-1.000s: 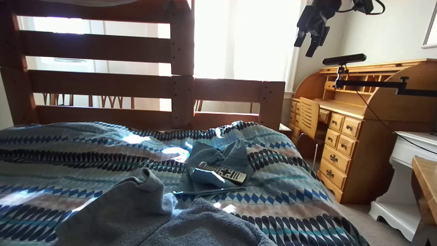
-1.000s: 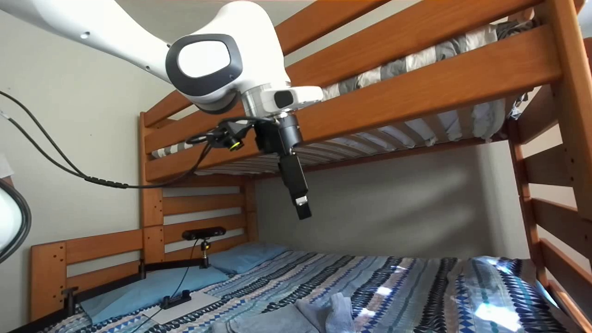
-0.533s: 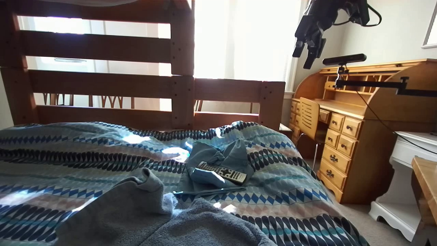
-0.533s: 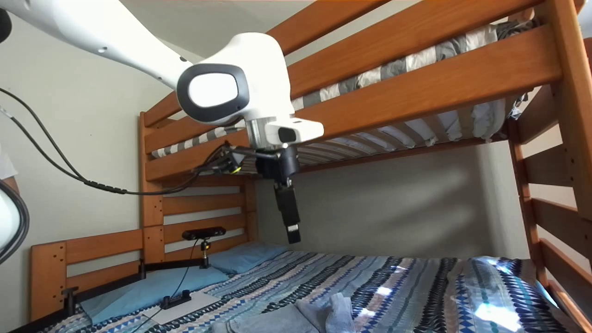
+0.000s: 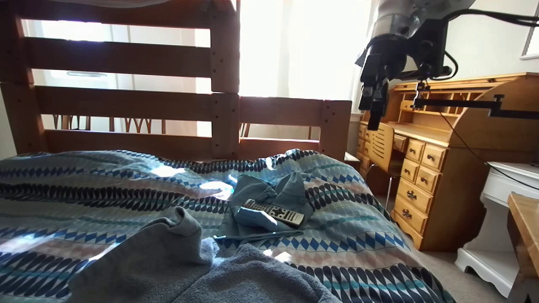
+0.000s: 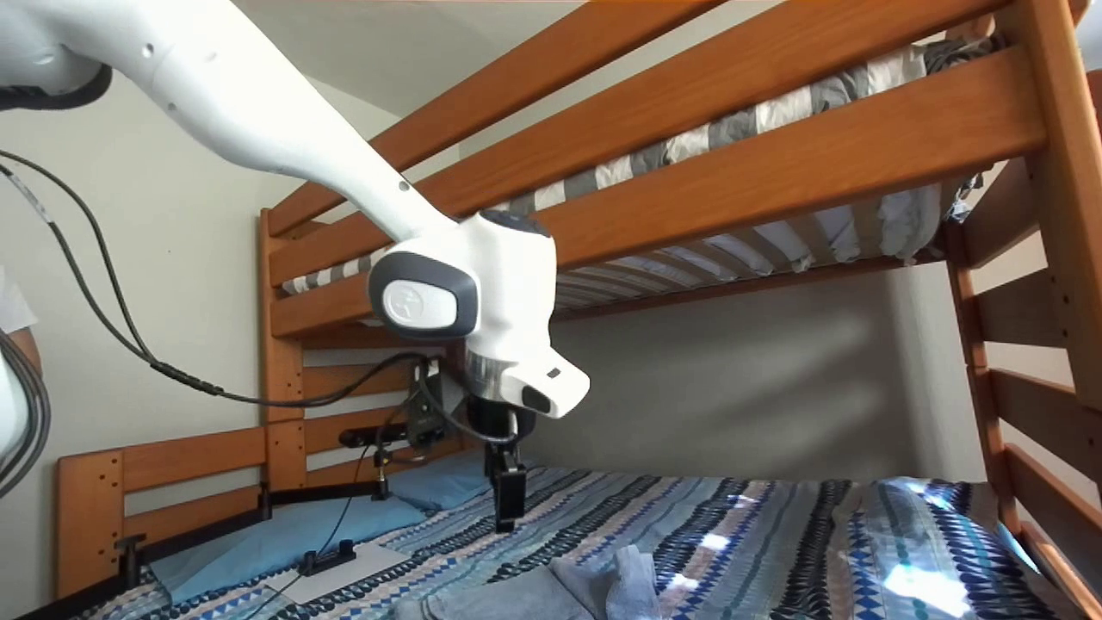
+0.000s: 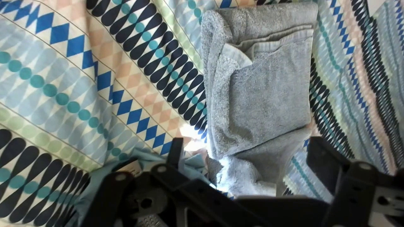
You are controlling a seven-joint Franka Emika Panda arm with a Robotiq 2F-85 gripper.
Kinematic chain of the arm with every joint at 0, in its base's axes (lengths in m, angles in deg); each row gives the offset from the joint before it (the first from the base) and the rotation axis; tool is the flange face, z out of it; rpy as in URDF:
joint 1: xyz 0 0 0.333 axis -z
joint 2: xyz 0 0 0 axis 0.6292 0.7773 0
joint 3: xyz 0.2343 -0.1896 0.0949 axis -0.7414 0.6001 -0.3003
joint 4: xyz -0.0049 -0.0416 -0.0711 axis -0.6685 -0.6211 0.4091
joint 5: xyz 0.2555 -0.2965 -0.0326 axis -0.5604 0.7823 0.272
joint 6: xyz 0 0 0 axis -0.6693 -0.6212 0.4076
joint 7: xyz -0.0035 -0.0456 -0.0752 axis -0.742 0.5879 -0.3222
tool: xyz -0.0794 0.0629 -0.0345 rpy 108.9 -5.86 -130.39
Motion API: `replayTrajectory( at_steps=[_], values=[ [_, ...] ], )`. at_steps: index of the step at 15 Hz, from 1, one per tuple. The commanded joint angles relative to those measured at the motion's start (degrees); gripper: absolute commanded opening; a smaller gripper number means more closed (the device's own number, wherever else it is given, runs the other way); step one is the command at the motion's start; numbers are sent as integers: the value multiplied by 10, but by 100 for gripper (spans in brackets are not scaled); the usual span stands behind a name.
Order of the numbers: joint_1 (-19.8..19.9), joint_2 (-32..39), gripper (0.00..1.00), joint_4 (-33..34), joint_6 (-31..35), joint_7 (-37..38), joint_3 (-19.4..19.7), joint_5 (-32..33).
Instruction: Partially unfold the towel
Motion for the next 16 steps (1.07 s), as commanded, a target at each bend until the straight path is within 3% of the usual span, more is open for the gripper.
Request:
replayTrajectory(
  at_steps=[1,4,5,11,16],
  values=[
    [15,66,100,8,51,-89,-22,-36],
    [25,99,100,12,78,-132,-38,-60],
    [30,77,100,2,62,-96,-38,-30],
    [39,84,100,3,59,-106,-45,-36],
    [14,142,100,15,88,-129,-94,-57]
  ],
)
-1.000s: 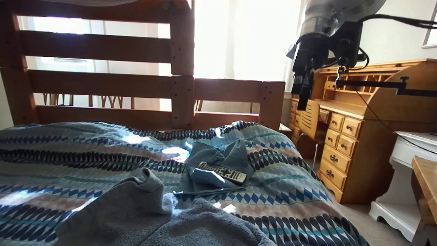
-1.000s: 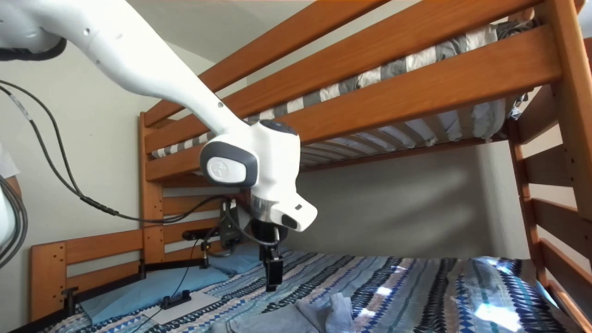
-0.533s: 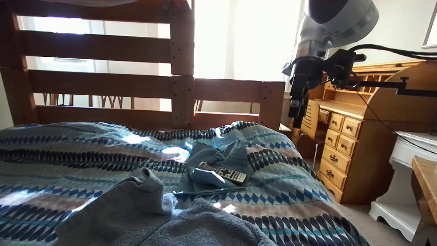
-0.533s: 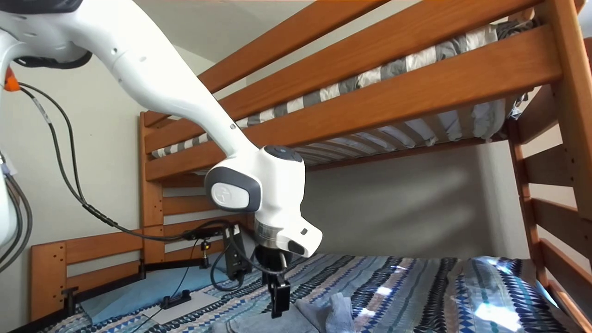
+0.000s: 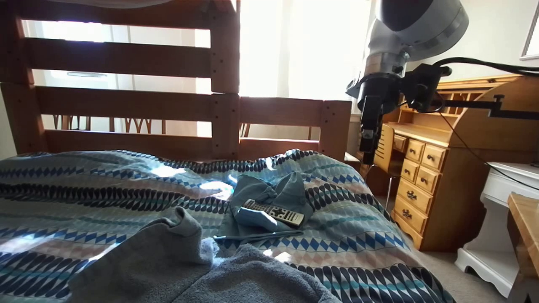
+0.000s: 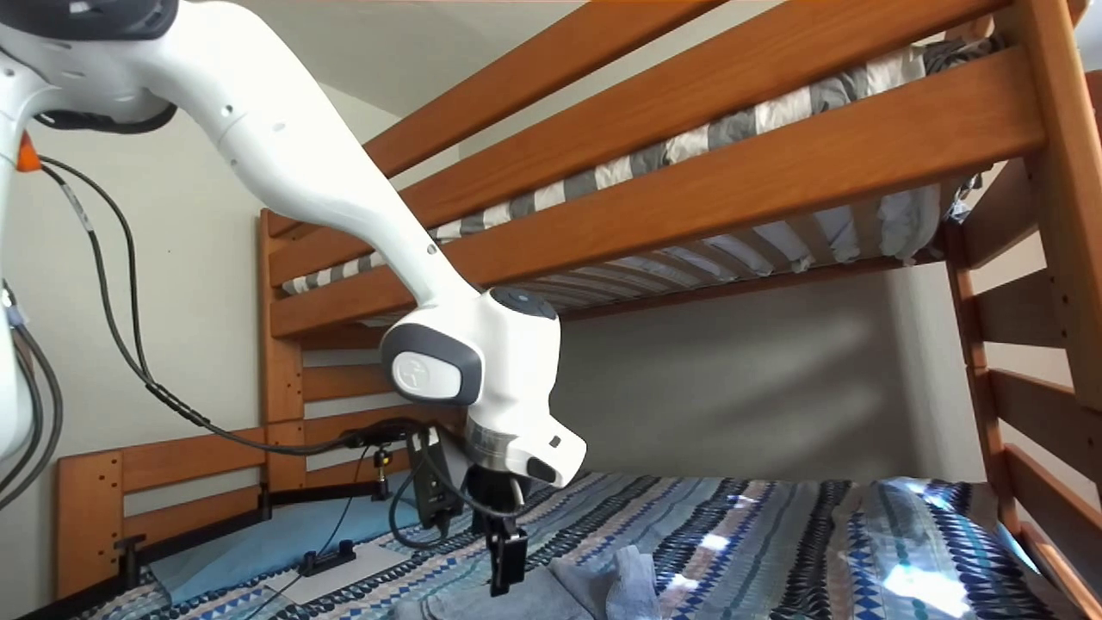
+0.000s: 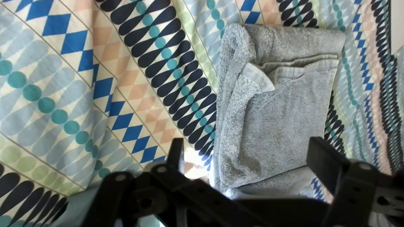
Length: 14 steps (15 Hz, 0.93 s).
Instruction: Partially unfold the towel
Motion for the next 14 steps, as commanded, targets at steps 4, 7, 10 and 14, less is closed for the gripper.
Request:
replayTrajectory(
  at_steps=[4,7,10,14],
  values=[
    [-21,103,100,34,89,-93,-92,-80],
    [-17,149,100,66,155,-161,-131,-130],
    [-9,195,100,103,206,-212,-158,-167],
    [13,270,100,159,264,-289,-188,-265]
  ],
)
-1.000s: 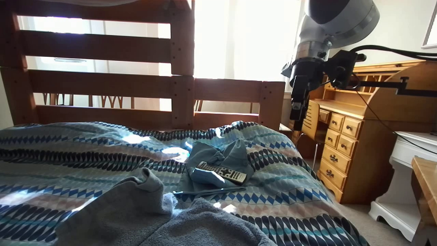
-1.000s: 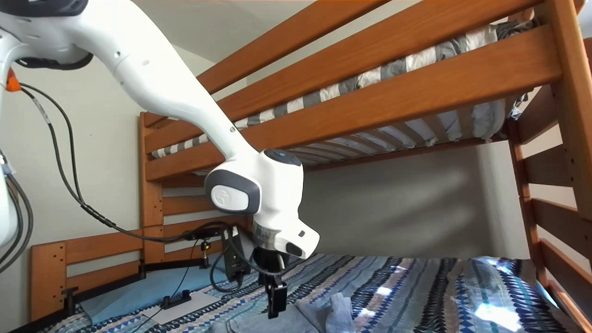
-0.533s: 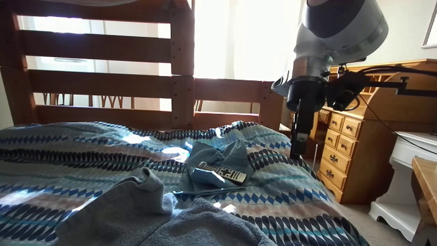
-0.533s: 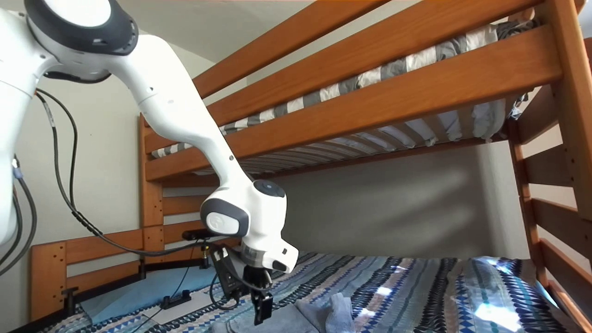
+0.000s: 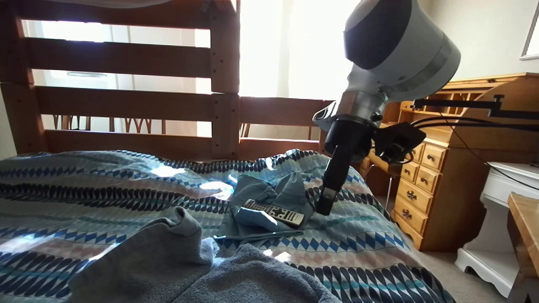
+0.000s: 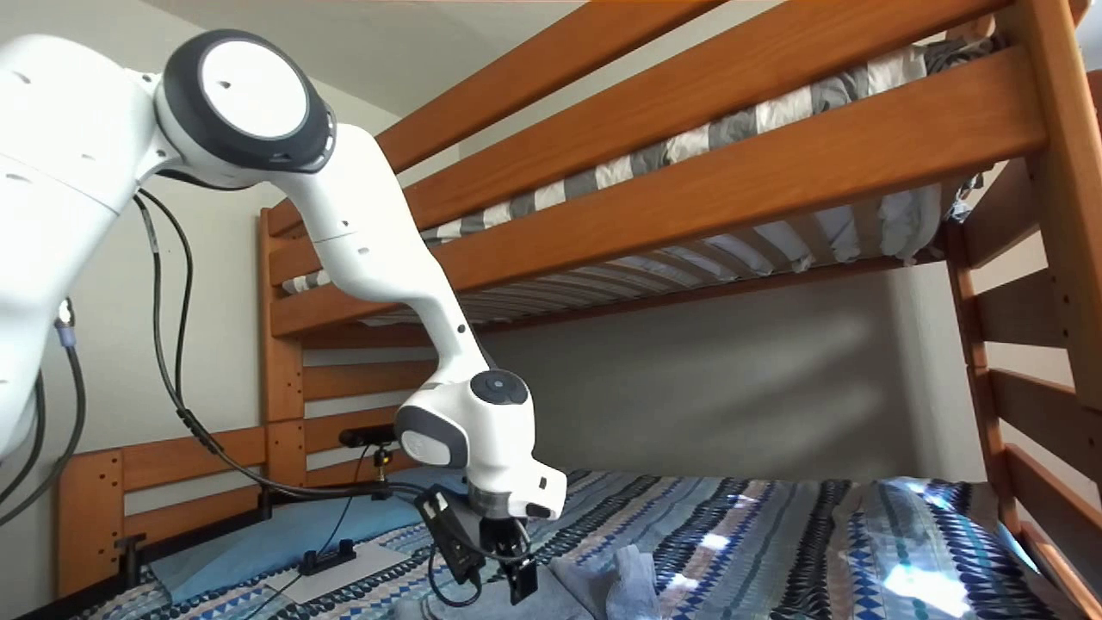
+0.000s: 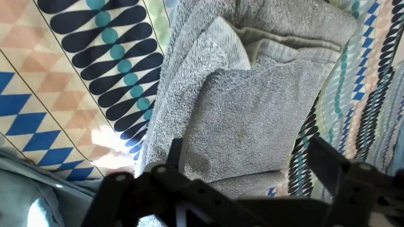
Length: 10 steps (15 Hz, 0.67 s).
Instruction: Partially unfold the towel
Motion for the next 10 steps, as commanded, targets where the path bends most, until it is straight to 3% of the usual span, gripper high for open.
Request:
replayTrajectory(
  at_steps=[1,6,8,9,10],
  values=[
    [38,78,100,64,42,-92,-32,-102],
    [74,138,100,117,46,-213,-46,-219],
    [71,149,100,116,30,-239,-41,-201],
    [69,125,100,99,34,-202,-34,-188],
    [69,134,100,102,33,-213,-34,-188]
  ],
)
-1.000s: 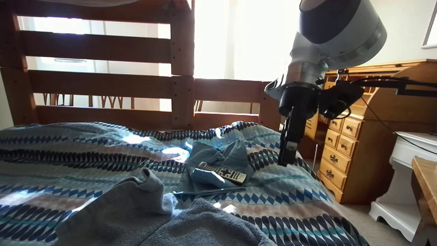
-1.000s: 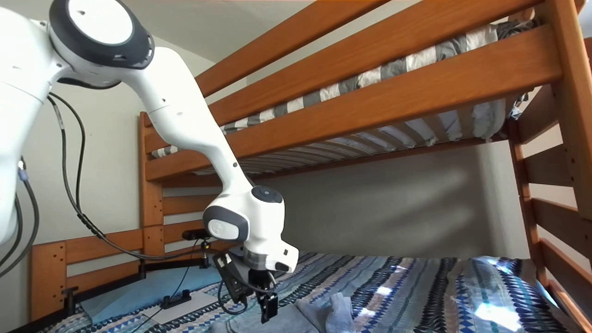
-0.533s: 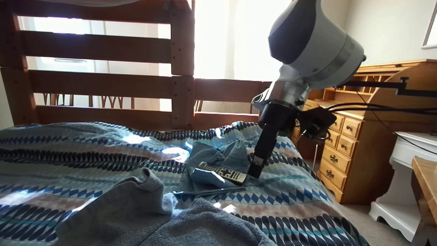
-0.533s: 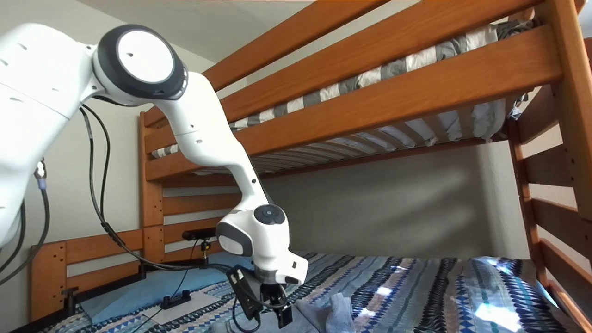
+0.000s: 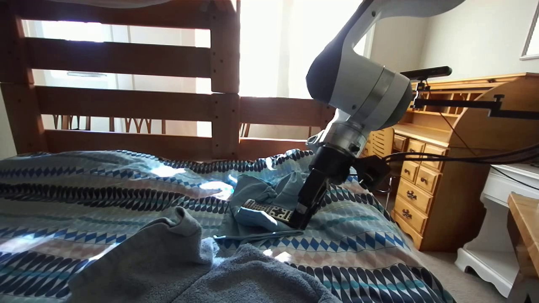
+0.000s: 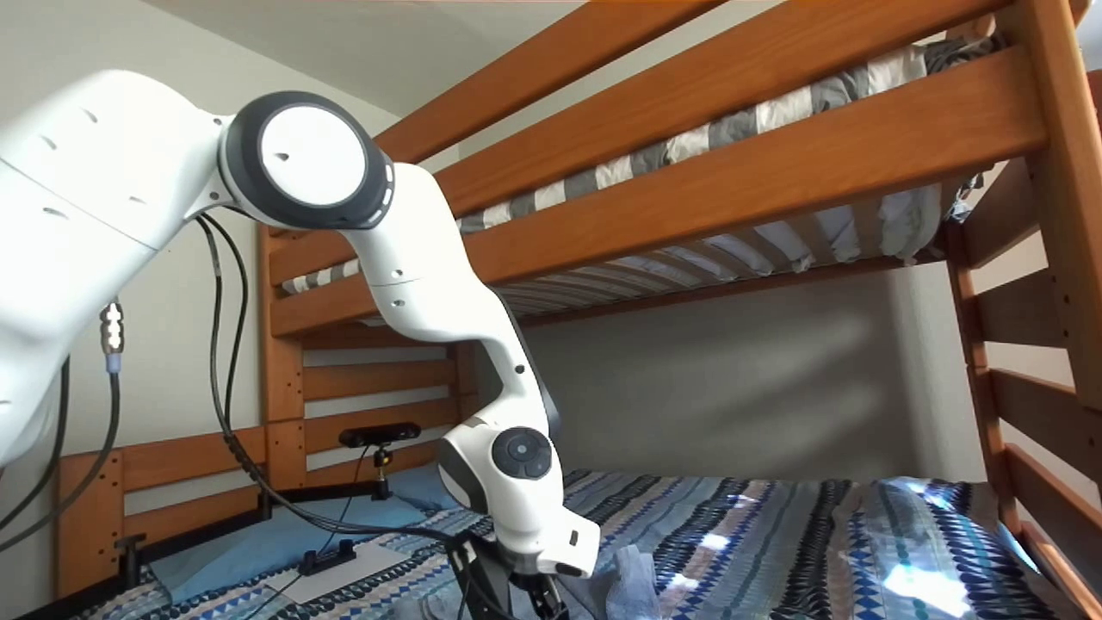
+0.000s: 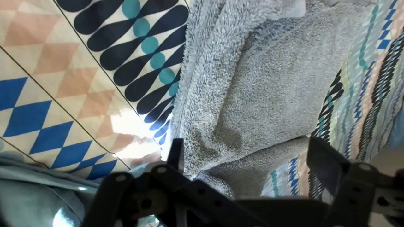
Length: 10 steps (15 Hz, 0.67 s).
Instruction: Partially unfold the towel
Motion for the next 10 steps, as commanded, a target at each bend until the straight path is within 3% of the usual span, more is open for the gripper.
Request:
replayTrajectory(
  at_steps=[1,5,10],
  values=[
    [0,5,100,2,0,-5,-1,0],
    [-1,8,100,5,0,-9,-3,0],
    [-29,58,100,29,6,26,24,32]
  ],
)
